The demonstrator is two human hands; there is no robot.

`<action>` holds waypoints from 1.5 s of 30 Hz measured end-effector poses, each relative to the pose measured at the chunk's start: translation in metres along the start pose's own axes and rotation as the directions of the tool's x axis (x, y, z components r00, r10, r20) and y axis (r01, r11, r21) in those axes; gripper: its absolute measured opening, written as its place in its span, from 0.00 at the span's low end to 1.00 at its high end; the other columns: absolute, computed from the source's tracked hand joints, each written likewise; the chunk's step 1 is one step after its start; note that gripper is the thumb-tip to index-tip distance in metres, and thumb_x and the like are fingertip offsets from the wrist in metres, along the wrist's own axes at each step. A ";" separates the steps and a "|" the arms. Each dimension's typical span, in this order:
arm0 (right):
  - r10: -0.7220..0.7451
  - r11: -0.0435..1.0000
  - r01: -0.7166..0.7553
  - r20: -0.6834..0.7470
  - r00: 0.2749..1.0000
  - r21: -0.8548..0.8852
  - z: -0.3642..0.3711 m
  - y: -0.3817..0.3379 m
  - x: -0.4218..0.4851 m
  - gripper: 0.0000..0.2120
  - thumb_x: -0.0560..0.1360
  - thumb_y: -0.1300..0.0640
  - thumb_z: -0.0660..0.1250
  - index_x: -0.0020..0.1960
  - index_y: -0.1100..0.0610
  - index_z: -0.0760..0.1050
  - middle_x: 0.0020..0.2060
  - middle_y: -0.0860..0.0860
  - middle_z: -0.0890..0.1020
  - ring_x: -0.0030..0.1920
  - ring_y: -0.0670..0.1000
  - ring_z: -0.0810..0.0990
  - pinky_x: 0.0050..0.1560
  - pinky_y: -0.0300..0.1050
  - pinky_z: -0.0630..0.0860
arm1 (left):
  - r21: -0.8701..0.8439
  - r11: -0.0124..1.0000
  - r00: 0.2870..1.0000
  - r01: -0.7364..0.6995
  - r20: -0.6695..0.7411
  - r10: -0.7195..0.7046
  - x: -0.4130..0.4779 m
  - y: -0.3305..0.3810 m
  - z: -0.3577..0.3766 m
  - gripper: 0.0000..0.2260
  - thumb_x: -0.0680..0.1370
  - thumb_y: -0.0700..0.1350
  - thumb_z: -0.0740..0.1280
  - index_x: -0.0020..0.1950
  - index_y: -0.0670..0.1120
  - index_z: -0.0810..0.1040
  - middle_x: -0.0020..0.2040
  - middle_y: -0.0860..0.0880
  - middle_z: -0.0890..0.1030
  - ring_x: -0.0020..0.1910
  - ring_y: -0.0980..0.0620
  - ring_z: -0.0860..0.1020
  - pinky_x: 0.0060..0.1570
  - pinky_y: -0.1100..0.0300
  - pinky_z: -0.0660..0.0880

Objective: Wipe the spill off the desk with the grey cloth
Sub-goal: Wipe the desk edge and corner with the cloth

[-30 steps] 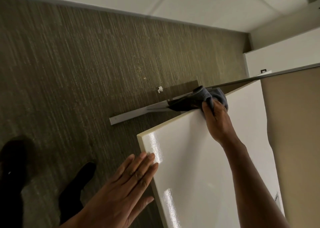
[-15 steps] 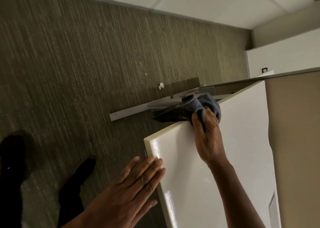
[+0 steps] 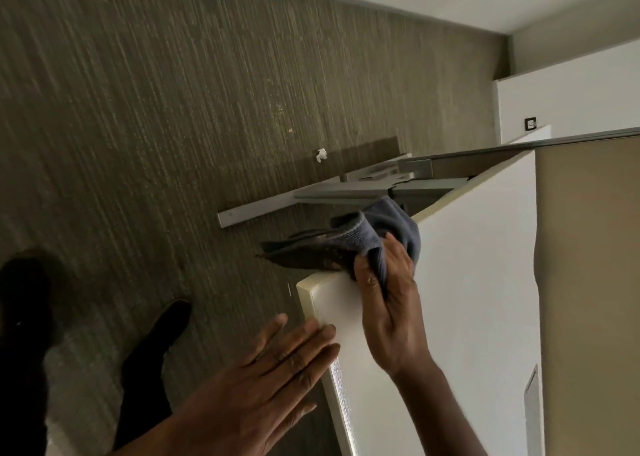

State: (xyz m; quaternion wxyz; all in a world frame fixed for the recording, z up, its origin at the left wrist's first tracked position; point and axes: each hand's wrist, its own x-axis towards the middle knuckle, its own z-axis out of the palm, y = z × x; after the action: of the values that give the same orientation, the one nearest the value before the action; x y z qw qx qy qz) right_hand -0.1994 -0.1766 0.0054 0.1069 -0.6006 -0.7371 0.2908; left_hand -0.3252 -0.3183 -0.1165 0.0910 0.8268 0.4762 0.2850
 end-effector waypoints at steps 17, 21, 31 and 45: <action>-0.073 0.994 0.058 0.180 0.981 0.089 0.016 -0.036 -0.021 0.16 0.86 0.49 0.55 0.65 0.52 0.78 0.59 0.42 0.80 0.66 0.50 0.77 0.75 0.54 0.61 | -0.221 0.975 1.000 -0.002 0.020 0.006 0.009 -0.009 -0.022 0.30 0.82 0.57 0.63 0.78 0.44 0.62 0.78 0.43 0.66 0.82 0.44 0.56 0.75 0.44 0.61; -0.100 0.992 0.080 0.228 0.968 0.093 0.010 -0.033 -0.019 0.17 0.85 0.51 0.55 0.67 0.56 0.77 0.61 0.45 0.80 0.67 0.52 0.77 0.77 0.52 0.58 | -0.230 0.973 0.999 0.015 0.040 -0.006 0.008 -0.009 -0.027 0.31 0.83 0.57 0.62 0.81 0.44 0.59 0.80 0.42 0.64 0.82 0.42 0.59 0.73 0.44 0.65; -0.058 0.998 0.056 0.067 0.996 0.036 0.005 -0.013 -0.003 0.13 0.85 0.50 0.56 0.64 0.35 0.72 0.60 0.29 0.76 0.67 0.38 0.72 0.74 0.62 0.64 | -0.118 0.993 0.997 0.004 0.071 0.004 0.003 -0.006 -0.037 0.27 0.86 0.58 0.54 0.82 0.45 0.63 0.85 0.44 0.55 0.85 0.46 0.49 0.83 0.47 0.43; 0.268 0.871 -0.225 -0.039 0.963 0.437 -0.024 -0.012 0.024 0.14 0.80 0.43 0.59 0.54 0.49 0.78 0.47 0.46 0.83 0.50 0.48 0.82 0.46 0.39 0.80 | -0.247 0.964 0.989 0.095 0.133 -0.064 0.007 -0.002 -0.069 0.28 0.87 0.57 0.54 0.83 0.44 0.61 0.85 0.47 0.56 0.84 0.47 0.53 0.81 0.51 0.53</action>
State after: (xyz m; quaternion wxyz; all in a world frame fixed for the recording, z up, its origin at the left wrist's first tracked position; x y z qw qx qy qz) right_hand -0.2032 -0.1474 0.0268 0.2344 -0.6651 -0.5662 0.4267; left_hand -0.3626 -0.3198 -0.0577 0.2366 0.8048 0.4622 0.2875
